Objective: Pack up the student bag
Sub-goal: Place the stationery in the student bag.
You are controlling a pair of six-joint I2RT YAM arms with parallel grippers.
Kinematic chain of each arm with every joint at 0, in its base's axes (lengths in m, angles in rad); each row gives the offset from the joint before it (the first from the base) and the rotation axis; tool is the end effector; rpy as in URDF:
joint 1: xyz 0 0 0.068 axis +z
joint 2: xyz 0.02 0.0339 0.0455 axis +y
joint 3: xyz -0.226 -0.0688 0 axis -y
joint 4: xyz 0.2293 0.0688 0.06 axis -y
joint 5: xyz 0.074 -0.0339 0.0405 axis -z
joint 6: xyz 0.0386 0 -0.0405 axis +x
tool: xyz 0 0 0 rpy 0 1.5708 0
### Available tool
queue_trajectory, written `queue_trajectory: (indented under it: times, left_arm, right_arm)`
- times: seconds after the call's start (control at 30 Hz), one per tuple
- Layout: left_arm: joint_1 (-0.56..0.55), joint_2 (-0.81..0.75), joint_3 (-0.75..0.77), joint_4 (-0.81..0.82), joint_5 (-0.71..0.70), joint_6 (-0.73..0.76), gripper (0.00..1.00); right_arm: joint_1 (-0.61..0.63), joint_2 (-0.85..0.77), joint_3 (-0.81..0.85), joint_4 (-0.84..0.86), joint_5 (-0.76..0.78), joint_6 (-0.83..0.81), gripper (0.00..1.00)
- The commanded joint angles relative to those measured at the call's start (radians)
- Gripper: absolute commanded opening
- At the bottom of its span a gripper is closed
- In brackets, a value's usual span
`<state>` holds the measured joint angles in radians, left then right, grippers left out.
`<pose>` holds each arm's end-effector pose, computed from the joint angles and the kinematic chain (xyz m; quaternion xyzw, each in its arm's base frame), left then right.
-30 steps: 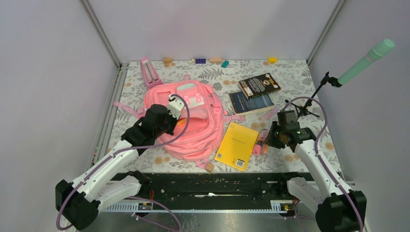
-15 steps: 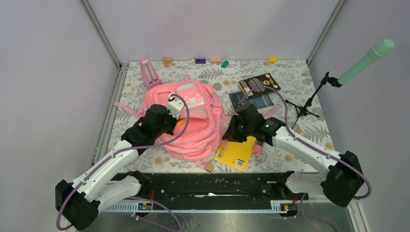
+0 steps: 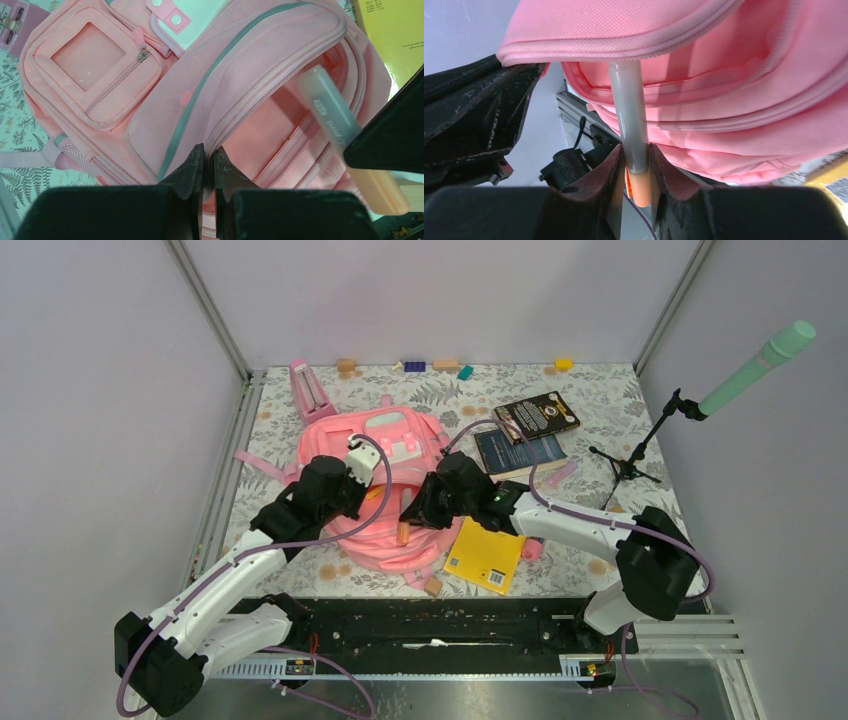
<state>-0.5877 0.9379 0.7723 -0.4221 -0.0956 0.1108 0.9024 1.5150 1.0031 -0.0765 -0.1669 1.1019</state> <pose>0.1818 -0.1167 0.2548 0.2801 0.8352 -0.0704 0.4681 0.1994 0.2629 0.2169 0.0484 0.8782 0.4356 0.1912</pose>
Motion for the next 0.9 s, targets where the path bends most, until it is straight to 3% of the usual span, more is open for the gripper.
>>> queue_trajectory:
  times: [0.0,0.3,0.87]
  left_arm:
    - [0.000,-0.031,0.061,0.048,0.019,-0.021,0.00]
    - [0.000,-0.031,0.060,0.049,0.022,-0.019,0.00]
    - [0.000,-0.033,0.057,0.054,0.031,-0.017,0.00]
  right_arm:
    - [0.030,0.025,0.040,0.134,0.028,0.096,0.00]
    - [0.030,0.036,-0.056,0.282,0.250,0.268,0.00]
    - [0.093,0.138,0.002,0.332,0.550,0.393,0.00]
